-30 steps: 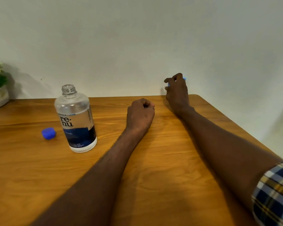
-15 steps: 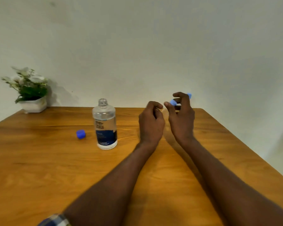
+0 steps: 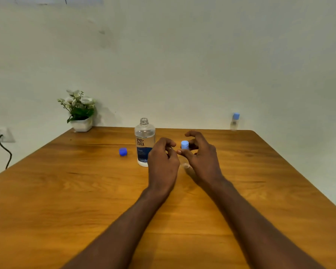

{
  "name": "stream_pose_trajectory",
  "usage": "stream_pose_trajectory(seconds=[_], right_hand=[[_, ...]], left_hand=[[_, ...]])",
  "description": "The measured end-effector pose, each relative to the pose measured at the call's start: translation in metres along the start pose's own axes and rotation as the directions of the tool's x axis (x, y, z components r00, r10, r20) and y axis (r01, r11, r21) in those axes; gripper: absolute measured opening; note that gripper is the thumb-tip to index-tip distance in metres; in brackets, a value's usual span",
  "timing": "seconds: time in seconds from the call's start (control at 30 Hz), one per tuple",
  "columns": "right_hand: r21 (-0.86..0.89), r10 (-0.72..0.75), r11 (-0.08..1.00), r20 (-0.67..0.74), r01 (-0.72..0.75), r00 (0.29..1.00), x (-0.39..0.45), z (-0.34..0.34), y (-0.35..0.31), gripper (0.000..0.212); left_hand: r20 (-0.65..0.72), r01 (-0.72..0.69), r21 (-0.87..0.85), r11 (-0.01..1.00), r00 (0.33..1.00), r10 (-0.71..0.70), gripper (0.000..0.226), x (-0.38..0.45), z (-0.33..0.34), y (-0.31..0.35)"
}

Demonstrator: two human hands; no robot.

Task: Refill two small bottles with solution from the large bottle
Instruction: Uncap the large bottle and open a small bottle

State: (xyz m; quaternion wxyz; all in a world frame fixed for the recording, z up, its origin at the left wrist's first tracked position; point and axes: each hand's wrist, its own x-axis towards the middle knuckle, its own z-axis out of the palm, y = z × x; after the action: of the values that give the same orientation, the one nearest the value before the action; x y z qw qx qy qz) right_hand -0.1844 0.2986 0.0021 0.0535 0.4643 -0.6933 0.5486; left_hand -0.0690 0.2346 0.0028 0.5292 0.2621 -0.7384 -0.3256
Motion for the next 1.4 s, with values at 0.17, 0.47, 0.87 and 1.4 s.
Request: stream_pose_trajectory(seconds=[0.17,0.47,0.87,1.4], right_hand=[[0.084,0.098,0.991,0.121,-0.109,0.988,0.001,-0.009,0.012,0.053],[0.419,0.210,0.799,0.479,-0.432,0.852,0.001,-0.023,0.009,0.041],[0.461,0.081,0.549,0.801,-0.697,0.594,0.009,-0.065,0.010,0.048],[0.552,0.176,0.387,0.742,-0.738,0.647,0.011,-0.055,0.011,0.048]], left_hand=[[0.049,-0.001,-0.022,1.000,0.999,0.002,0.026,0.002,0.002,0.002],[0.286,0.031,-0.064,0.997,0.958,-0.011,0.031,0.008,0.000,0.001],[0.536,0.552,-0.542,0.634,0.808,-0.245,0.045,0.024,-0.007,0.007],[0.544,0.649,-0.579,0.493,0.758,-0.360,0.040,0.021,-0.006,0.007]])
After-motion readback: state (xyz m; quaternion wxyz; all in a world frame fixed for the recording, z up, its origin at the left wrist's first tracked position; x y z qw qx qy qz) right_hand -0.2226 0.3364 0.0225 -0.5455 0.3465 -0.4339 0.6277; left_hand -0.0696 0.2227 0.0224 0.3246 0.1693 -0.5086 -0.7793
